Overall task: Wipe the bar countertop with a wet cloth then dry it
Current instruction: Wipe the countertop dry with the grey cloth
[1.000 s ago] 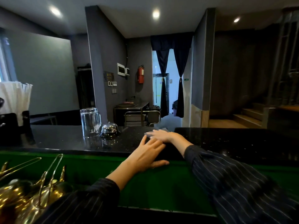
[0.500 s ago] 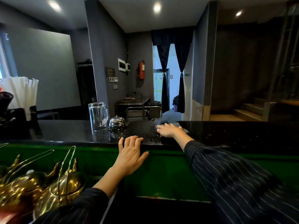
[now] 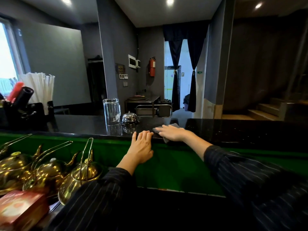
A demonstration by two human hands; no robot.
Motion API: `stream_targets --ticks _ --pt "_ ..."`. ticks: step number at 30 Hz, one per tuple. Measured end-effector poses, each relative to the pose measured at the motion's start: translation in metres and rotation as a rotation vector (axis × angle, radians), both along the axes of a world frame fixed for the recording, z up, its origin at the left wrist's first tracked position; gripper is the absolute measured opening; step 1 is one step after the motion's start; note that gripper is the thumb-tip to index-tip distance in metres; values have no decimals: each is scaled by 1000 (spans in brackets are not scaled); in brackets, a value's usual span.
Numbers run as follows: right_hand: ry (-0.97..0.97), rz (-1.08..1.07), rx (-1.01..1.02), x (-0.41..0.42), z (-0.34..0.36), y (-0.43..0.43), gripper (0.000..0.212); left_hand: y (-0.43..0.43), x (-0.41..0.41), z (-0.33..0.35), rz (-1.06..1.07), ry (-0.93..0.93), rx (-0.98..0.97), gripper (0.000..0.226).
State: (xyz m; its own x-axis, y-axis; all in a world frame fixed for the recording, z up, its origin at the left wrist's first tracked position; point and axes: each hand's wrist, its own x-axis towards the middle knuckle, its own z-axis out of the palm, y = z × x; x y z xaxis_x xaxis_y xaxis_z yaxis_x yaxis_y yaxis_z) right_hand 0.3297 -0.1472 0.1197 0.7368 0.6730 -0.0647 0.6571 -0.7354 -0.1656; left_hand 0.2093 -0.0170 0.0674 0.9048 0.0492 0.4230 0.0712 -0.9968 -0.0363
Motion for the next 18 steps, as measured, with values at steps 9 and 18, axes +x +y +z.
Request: stream_targets --ticks 9,18 --pt "47 -326 8 42 -3 -78 60 6 -3 1 26 146 60 85" --pt "-65 -195 -18 0 2 -4 53 -2 1 1 120 186 104 99"
